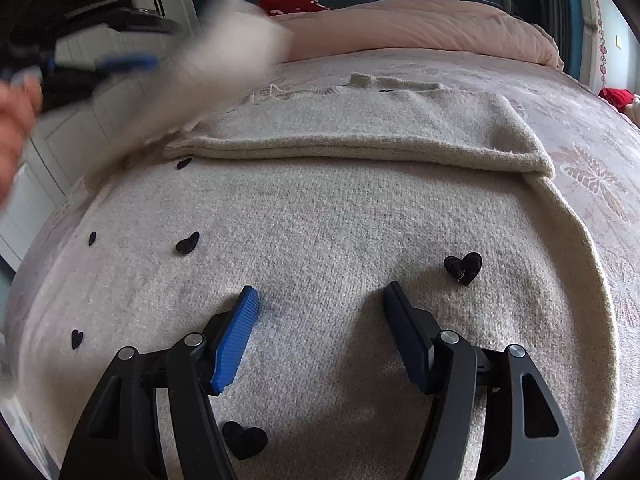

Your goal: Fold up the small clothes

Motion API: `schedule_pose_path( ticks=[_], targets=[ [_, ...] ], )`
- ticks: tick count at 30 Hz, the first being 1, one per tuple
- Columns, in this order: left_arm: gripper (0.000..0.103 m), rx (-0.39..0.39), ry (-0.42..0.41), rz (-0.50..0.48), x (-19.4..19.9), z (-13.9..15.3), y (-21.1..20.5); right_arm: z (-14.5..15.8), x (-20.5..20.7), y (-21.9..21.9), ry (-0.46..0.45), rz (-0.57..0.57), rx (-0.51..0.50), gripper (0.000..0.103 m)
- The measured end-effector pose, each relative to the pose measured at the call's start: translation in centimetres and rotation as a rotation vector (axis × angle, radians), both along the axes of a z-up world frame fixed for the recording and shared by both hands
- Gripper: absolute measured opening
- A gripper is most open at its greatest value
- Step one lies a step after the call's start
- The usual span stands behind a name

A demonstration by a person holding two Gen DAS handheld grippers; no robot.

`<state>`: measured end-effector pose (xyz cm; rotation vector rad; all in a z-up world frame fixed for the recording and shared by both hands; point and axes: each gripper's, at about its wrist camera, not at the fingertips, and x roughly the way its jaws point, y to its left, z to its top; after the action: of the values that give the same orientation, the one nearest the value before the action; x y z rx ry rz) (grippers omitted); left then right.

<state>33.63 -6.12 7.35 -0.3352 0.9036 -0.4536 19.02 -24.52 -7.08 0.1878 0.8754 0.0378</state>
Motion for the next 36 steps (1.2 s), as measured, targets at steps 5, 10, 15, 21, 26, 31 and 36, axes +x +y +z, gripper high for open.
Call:
schedule_pose_path(
  ticks=[5,10,15,21,26,31,36],
  targets=[
    [0.063,-0.018,0.065,0.051,-2.1,-4.9,2.9,0.4,0.1,-0.8,0.003,0.033,0.085,0.076],
    [0.073,-0.104,0.062,0.223,-1.2,-5.7,12.2,3.9,1.8,-1.3,-0.053,-0.072,0.103,0.078],
    [0.071,-0.296,0.134,0.345,1.9,-8.2,19.6,5.5,9.0,-1.5,-0.041,-0.138,0.216,0.078],
    [0.037,-0.476,0.164,0.379,2.9,-10.5,22.0,1.5,15.7,-1.6,0.121,-0.211,0.398,0.010],
    [0.030,-0.646,0.153,0.391,4.5,-10.1,22.7,3.7,16.1,-0.1,0.029,-0.223,0.410,0.008],
    [0.030,-0.736,0.199,0.450,4.7,-11.5,23.4,11.2,16.0,-1.0,-0.159,-0.190,0.398,0.007],
    [0.030,-0.683,0.233,0.374,5.3,-11.7,20.6,14.5,15.0,-6.2,-0.226,-0.260,0.278,0.007]
  ],
)
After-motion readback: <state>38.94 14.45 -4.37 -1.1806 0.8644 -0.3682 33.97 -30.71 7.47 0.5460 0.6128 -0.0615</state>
